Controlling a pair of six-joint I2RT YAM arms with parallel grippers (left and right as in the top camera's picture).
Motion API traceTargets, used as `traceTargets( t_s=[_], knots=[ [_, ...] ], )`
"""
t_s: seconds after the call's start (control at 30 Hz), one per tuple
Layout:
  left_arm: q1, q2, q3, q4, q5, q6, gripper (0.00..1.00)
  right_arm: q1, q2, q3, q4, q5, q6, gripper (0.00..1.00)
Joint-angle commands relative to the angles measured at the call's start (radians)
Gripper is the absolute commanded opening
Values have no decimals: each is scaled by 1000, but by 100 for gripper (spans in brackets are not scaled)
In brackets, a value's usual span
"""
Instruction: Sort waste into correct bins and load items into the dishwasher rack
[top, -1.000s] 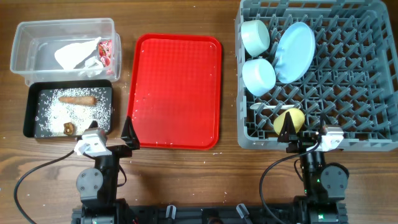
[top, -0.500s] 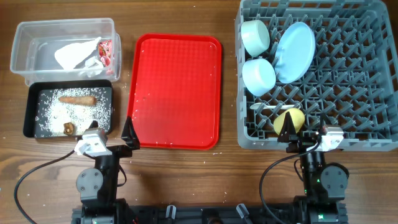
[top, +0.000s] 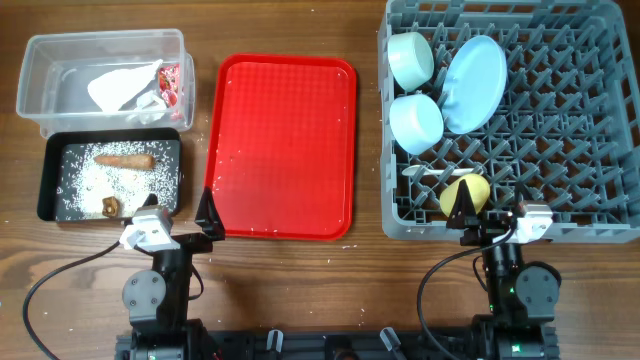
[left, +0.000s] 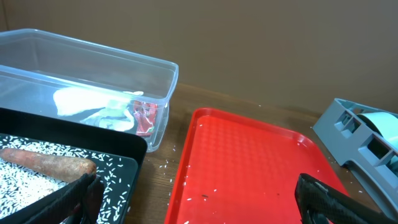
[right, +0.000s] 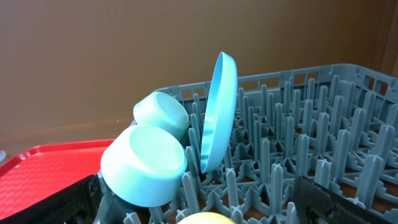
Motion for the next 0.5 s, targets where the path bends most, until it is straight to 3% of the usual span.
traceTargets(
  t_s=[0.0,0.47],
  knots=[
    [-4,-12,-9,4,16,20,100,-6,-11,-2,5,-2,-18,100],
    [-4,-12,-9,4,16,20,100,-6,-11,-2,5,-2,-18,100]
  ],
)
